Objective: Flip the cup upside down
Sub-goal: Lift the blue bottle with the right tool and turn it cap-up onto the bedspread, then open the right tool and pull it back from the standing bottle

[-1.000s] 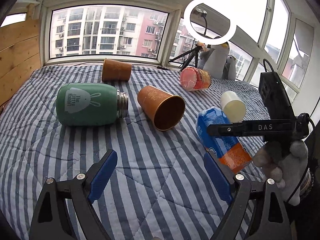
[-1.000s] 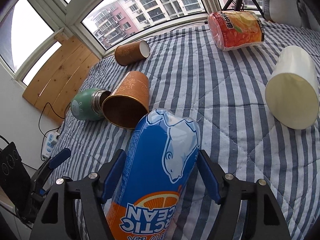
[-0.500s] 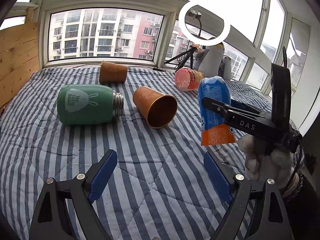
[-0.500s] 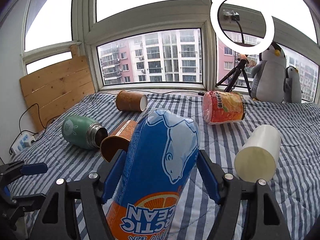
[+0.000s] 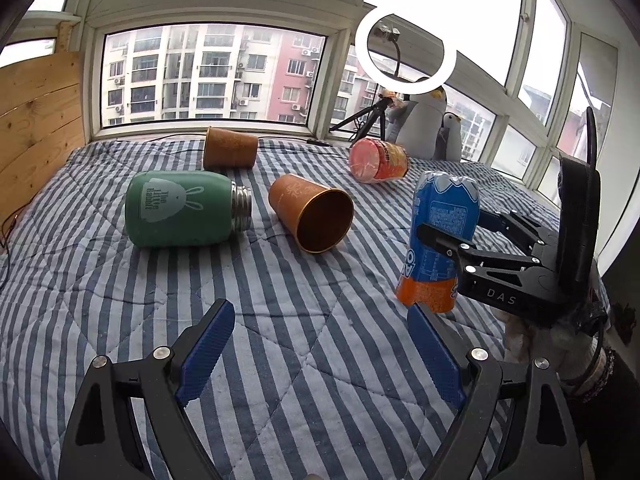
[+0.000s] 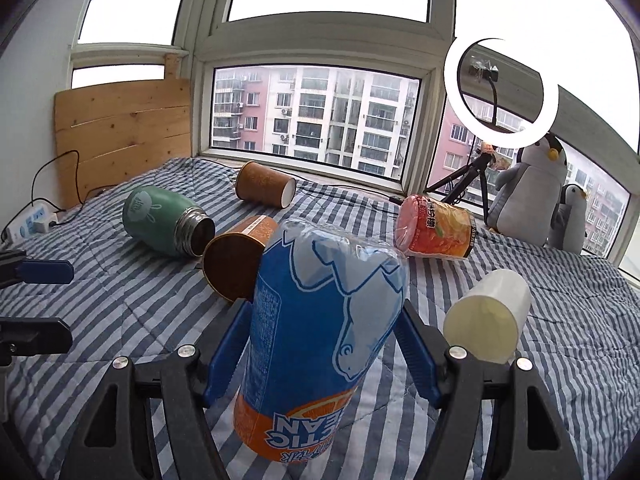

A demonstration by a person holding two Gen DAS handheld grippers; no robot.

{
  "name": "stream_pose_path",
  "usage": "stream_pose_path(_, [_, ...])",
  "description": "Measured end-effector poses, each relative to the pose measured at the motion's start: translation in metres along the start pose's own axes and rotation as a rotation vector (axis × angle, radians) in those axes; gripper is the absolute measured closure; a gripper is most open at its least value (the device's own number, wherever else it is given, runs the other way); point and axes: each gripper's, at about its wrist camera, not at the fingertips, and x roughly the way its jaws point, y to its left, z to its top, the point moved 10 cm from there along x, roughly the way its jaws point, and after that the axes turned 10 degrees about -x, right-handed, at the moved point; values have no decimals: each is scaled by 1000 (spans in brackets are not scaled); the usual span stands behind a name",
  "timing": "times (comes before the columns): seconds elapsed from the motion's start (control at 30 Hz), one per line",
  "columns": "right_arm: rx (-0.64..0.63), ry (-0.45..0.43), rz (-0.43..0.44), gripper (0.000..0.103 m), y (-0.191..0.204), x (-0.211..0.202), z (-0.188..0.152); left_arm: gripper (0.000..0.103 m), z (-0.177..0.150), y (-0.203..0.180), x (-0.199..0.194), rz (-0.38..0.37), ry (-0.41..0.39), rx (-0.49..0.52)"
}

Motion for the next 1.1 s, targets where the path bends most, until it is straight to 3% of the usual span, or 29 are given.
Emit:
stream_pose_path(0.2, [27, -22, 5, 34, 0, -12, -7, 13, 2, -8, 0, 9, -38, 15])
stream_pose_path(0.37, [37, -74, 12, 22, 2, -27, -7, 10, 6, -19, -3, -9, -86, 22])
stream_pose_path(0.57, [40, -144, 7, 13, 5, -48, -4, 8, 19, -25, -12, 5, -181, 36])
stream_pose_path(0.67, [55, -167, 1, 12, 3, -57, -5, 2, 25, -28, -16, 9, -235, 38])
stream_pose_path(0.9, [79, -240, -25, 5, -6, -83, -7, 1, 41, -36, -30, 73, -384, 72])
stream_pose_path(1.1, [127, -283, -67, 4, -29, -102, -15, 1, 45, -40, -38, 92, -435, 82])
